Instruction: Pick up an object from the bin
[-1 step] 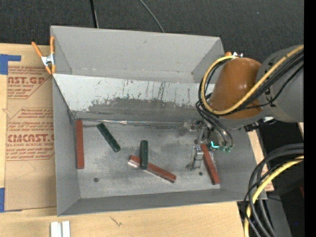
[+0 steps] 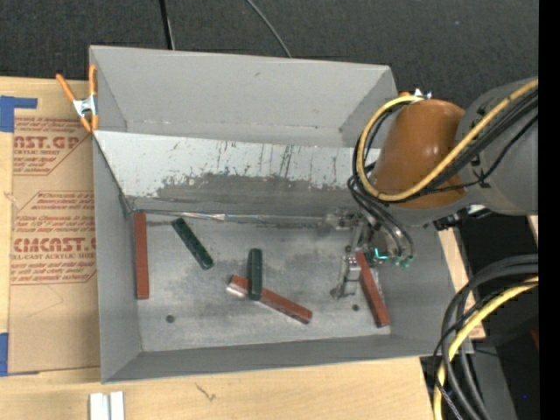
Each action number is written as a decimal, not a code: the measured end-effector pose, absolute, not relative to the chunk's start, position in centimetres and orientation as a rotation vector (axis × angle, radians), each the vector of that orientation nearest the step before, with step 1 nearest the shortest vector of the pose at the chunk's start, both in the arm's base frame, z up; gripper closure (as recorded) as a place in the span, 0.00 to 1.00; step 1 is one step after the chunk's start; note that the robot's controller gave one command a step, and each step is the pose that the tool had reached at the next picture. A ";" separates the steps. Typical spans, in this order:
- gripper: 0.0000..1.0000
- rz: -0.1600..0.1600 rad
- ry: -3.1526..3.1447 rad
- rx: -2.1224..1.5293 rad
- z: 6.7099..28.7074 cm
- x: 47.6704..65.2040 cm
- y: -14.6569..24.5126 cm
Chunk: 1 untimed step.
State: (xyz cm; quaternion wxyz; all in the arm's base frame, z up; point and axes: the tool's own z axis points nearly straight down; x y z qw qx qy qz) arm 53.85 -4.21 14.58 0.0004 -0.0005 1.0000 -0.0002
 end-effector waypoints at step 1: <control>0.00 -0.002 3.132 -0.127 13.2 52.3 -3.6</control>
Offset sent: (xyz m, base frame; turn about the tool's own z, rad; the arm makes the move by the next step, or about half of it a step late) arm -0.0563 0.0535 -0.0758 0.0790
